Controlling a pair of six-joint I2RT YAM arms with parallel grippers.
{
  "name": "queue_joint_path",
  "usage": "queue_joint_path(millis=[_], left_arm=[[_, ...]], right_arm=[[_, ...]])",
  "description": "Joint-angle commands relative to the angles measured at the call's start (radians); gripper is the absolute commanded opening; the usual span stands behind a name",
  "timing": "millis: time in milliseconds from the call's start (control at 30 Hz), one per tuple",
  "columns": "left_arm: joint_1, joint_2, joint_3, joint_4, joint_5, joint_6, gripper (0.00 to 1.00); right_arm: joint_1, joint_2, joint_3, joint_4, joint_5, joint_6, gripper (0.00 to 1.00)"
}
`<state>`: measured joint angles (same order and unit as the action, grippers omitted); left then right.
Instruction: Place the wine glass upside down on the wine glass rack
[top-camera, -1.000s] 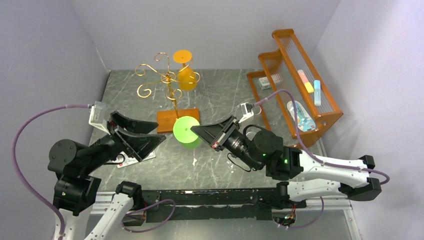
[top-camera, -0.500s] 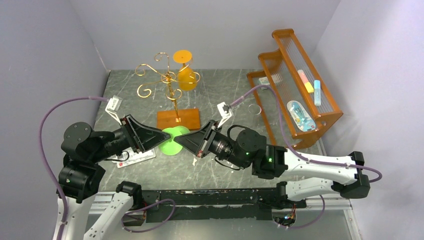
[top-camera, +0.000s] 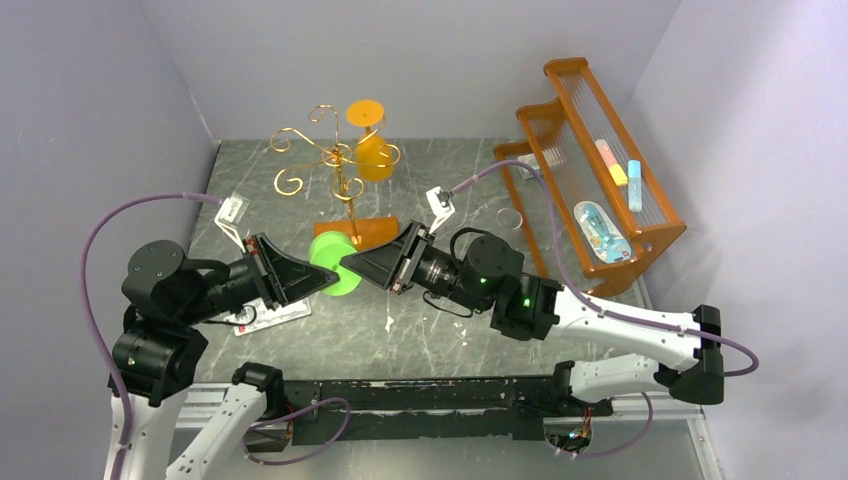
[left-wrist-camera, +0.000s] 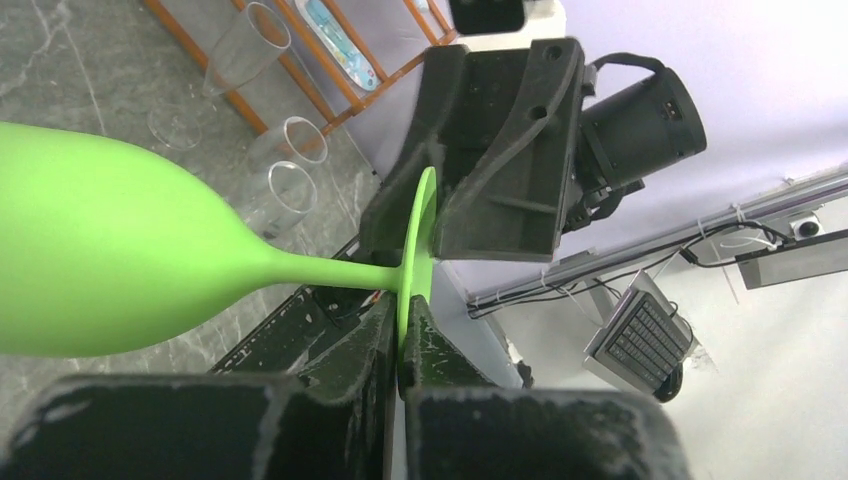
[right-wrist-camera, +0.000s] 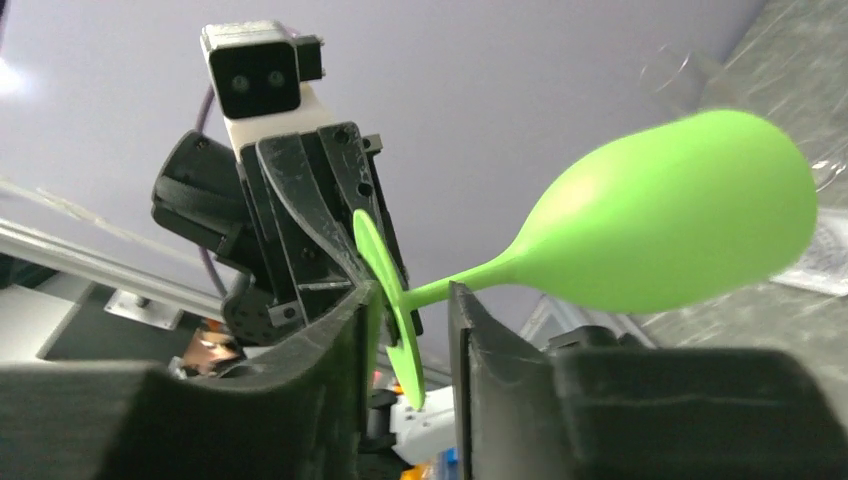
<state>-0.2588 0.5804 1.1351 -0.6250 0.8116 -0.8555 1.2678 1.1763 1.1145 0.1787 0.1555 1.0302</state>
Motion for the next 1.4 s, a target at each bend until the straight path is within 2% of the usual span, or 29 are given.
queue_joint_path(millis=[0, 67, 133, 333, 400, 600, 733, 1100, 1200, 1367], left_arm=[[-0.008, -0.009, 0.057, -0.067, -0.035, 0.039, 0.05], [-0.007, -0.004, 0.099, -0.129, -0.123, 0.043, 0.05], [-0.008, 0.005, 0.153, -0.194, -0.227, 0.046, 0.05], [-0.009, 0.035, 0.324, -0.399, -0.647, 0.11, 0.05], [-0.011, 0.032, 0.323, -0.393, -0.743, 0.123, 0.05], [-0.023, 0.067, 0.222, -0.235, -0.858, 0.144, 0.05], [-0.029, 0.16, 0.278, -0.169, -1.019, 0.166, 0.05], [-0.029, 0.401, 0.349, 0.183, -1.029, 0.239, 0.05], [-0.029, 0.443, 0.315, 0.342, -1.014, 0.261, 0.05], [-0.023, 0.54, 0.315, 0.466, -1.027, 0.308, 0.05]], right_arm=[[-0.01, 0.01, -0.001, 0.031, -0.003, 0.029, 0.48], [-0.014, -0.005, -0.013, 0.033, 0.013, 0.031, 0.62], [-0.021, -0.018, -0.012, 0.021, 0.022, 0.026, 0.69], [-0.034, -0.065, -0.007, -0.027, 0.092, -0.001, 0.73], [-0.037, -0.086, -0.017, -0.037, 0.122, -0.01, 0.73], [-0.037, -0.153, -0.062, -0.039, 0.187, -0.072, 0.71], [-0.037, -0.186, -0.074, -0.068, 0.226, -0.104, 0.7], [-0.037, -0.21, -0.11, -0.142, 0.263, -0.096, 0.68], [-0.037, -0.221, -0.128, -0.152, 0.268, -0.087, 0.68], [-0.037, -0.234, -0.126, -0.214, 0.306, -0.081, 0.68]])
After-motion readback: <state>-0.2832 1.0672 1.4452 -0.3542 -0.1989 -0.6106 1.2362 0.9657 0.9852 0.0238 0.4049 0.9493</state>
